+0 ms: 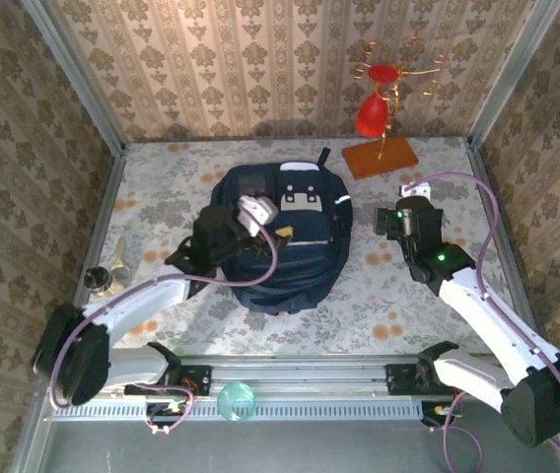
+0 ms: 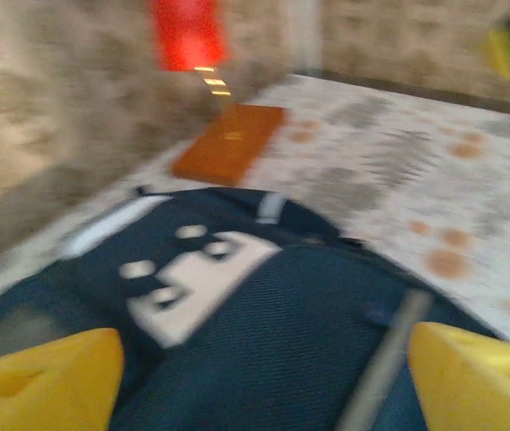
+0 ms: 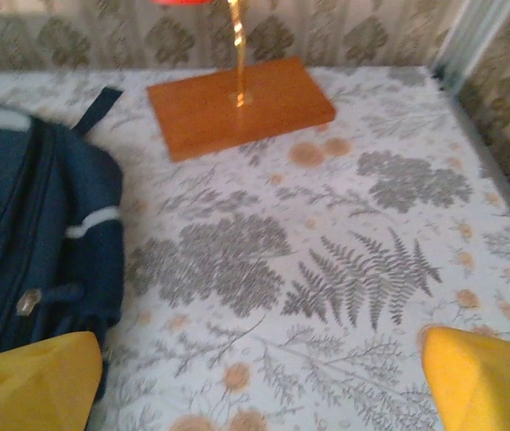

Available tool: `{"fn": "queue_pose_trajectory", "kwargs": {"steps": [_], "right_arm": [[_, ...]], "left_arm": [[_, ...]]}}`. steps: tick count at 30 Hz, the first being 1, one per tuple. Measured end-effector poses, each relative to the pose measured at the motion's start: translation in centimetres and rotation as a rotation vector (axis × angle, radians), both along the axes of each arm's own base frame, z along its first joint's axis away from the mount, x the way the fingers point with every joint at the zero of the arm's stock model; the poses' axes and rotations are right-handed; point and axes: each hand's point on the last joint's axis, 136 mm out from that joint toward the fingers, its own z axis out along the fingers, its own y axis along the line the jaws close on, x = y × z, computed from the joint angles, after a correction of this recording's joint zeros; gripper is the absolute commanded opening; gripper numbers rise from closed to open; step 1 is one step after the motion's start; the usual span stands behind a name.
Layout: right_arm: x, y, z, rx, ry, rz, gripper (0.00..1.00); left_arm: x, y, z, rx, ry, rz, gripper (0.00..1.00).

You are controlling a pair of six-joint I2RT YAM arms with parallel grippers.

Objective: Pack the student bag

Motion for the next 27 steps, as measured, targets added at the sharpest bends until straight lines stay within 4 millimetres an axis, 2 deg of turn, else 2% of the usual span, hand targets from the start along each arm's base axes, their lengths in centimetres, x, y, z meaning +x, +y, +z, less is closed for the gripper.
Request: {"fn": "queue_pose_trajectory", "kwargs": {"steps": [3,5,7,11,14,15,18,23,27], "right_arm": [[0.3,-1.4,-1.4,-0.022,-0.001,-0.059,0.99],[0.4,-2.3,-3.1,-0.038,0.021,-0.094,1.00],[0.5,-3.1,-5.0,-0.052,0.045,-0.123,1.00],[0.5,-4.4,-8.8,-0.067,0.071,-0.158,1.00],[0.6,-4.8,-11.1,-0.083,0.071,-0.160,1.00],[0.7,-5.0,-11.8,-0.086,0.066,-0.155,1.00],[1.2,-4.9,-12.9,-0.076,0.058,-0.127,1.00],[3.0,-4.4,-11.4,-0.030,-0.048,-0.064,1.00],[3.7,-3.9,-10.4,-0.007,-0.110,-0.009,1.00]], "left_arm": [[1.7,4.8,0.9,-0.015,-0.018,0.221,1.00],[2.6,8.3,0.5,-0.001,-0.034,0.372,1.00],[3.1,12.3,-0.8,0.034,-0.041,0.523,1.00],[3.5,20.8,-5.4,0.132,0.006,0.797,1.00],[3.4,25.1,-8.1,0.166,0.057,0.916,1.00],[3.6,26.0,-8.8,0.168,0.066,0.940,1.00],[4.1,26.8,-11.0,0.176,0.096,0.953,1.00],[5.2,26.4,-14.4,0.193,0.143,0.923,1.00],[6.7,26.2,-14.6,0.170,0.133,0.906,1.00]]}}
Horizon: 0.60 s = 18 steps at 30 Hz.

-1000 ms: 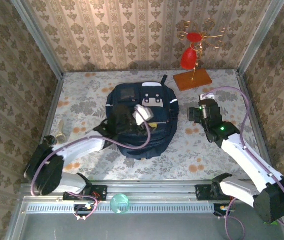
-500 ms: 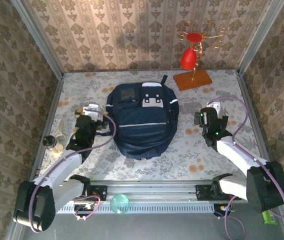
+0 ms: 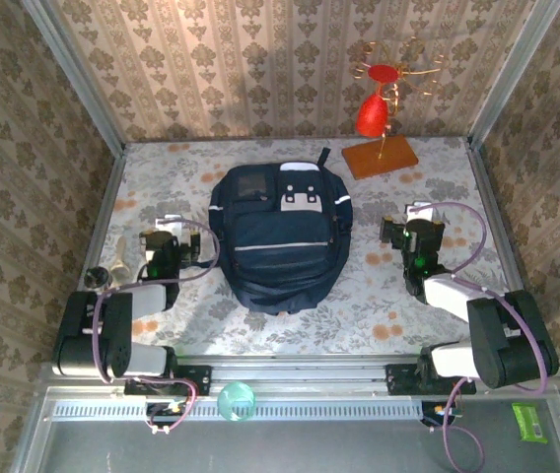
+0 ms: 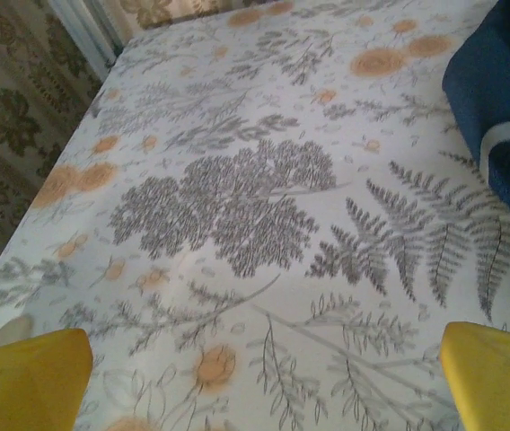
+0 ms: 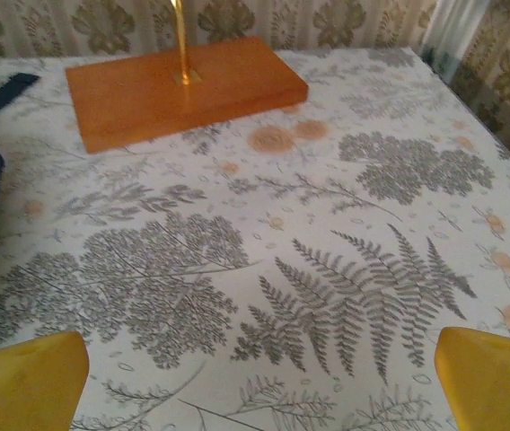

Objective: Pack the student bag

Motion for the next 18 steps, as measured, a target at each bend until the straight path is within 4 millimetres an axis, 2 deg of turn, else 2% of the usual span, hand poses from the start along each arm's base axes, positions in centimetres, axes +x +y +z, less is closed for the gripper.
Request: {"fn": "queue_pose_trajectory", "kwargs": {"steps": [3,5,9,11,13,14,18], "right_arm": [[0.0,0.0,-0.1,0.018,-0.014,0.025,1.00],[0.0,-0.2,-0.1,0.027,-0.020,0.031,1.00],[0.2,-1.0,0.1,0.046,-0.075,0.029,1.00],[0.7,-1.7,-1.1,0.058,-0.086,0.019,1.00],[0.5,-2.0,-3.8,0.067,-0.015,0.015,1.00],[0.3,-2.1,-4.4,0.071,0.009,0.016,1.00],[1.5,-1.2,-3.3,0.066,-0.014,0.043,1.00]], "left_arm": [[1.5,0.4,-1.1,-0.013,-0.004,0.001,1.00],[1.5,0.7,-2.0,-0.019,0.018,0.003,1.00],[1.8,0.6,-1.5,-0.034,-0.005,-0.005,1.00],[1.9,0.6,-1.4,-0.039,-0.012,-0.009,1.00],[1.9,0.5,-1.3,-0.043,-0.016,-0.011,1.00],[1.9,0.5,-1.3,-0.045,-0.017,-0.013,1.00],[1.9,0.4,-1.3,-0.046,-0.017,-0.016,1.00]]}}
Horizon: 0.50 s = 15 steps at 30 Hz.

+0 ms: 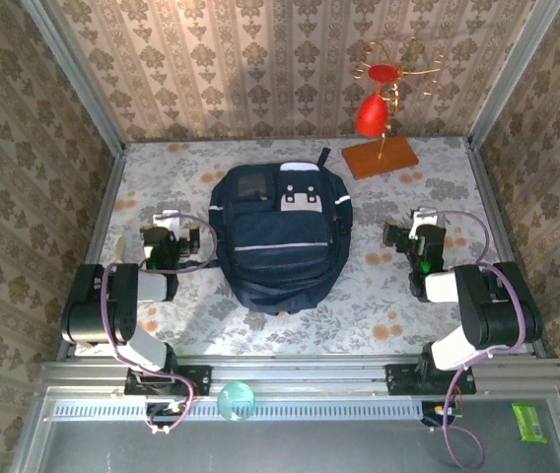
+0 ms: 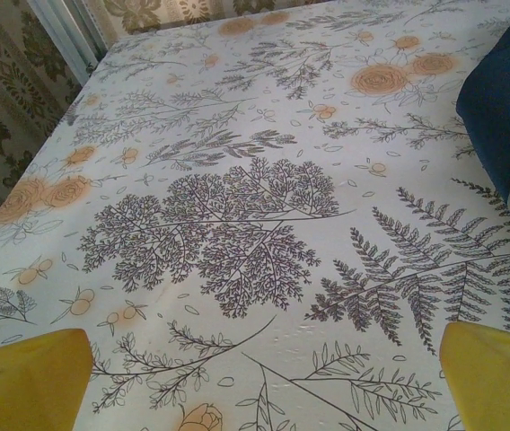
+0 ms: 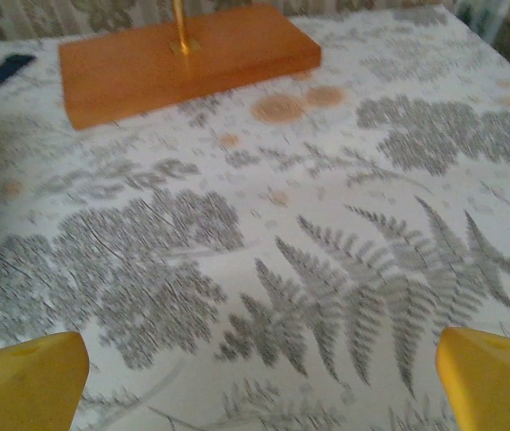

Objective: Pack the student bag

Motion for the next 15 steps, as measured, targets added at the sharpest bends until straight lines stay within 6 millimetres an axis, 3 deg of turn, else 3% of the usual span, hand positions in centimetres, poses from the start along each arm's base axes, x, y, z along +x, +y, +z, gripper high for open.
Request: {"fn": "queue_pose_trajectory", "kwargs": {"steps": [3,15], "right_arm": [[0.77,0.48,0.99,-0.002,-0.026,0.015,1.00],[0.78,0.55,0.96,-0.004,-0.023,0.018,1.00]], "left_arm": [[0.00,0.00,0.00,0.000,0.000,0.000,1.00],[0.00,0.00,0.00,0.000,0.000,0.000,1.00]]}}
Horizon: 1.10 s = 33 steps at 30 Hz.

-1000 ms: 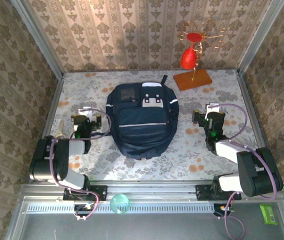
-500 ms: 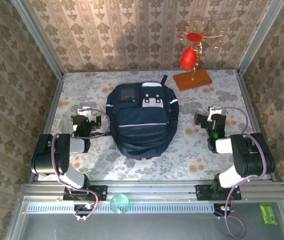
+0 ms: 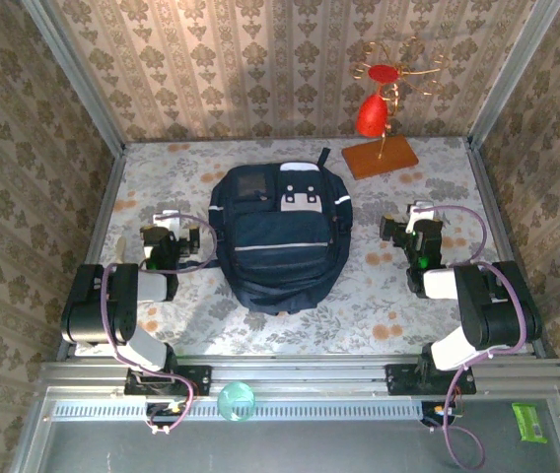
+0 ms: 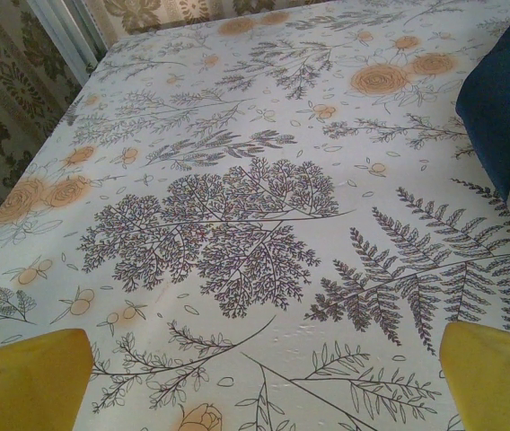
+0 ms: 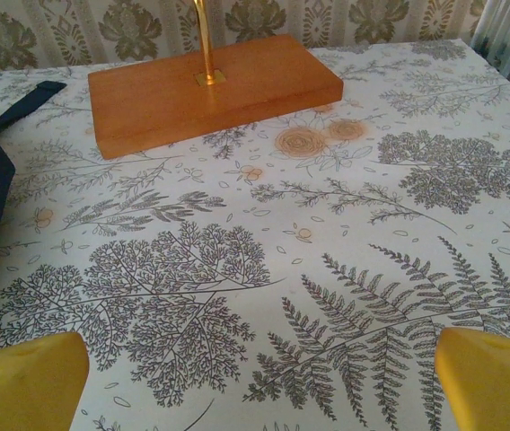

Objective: Pack the student bag

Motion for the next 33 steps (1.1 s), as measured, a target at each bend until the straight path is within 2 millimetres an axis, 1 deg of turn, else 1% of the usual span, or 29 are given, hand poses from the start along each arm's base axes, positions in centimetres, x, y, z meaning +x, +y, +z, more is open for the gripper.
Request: {"fn": "queue_pose_trajectory", "kwargs": {"steps": [33], "right_arm": [[0.00,0.11,0.00,-0.014,0.002,0.008,1.00]], "left_arm": [[0.02,-0.15,-0.03,-0.011,0.001,-0.016,1.00]]}}
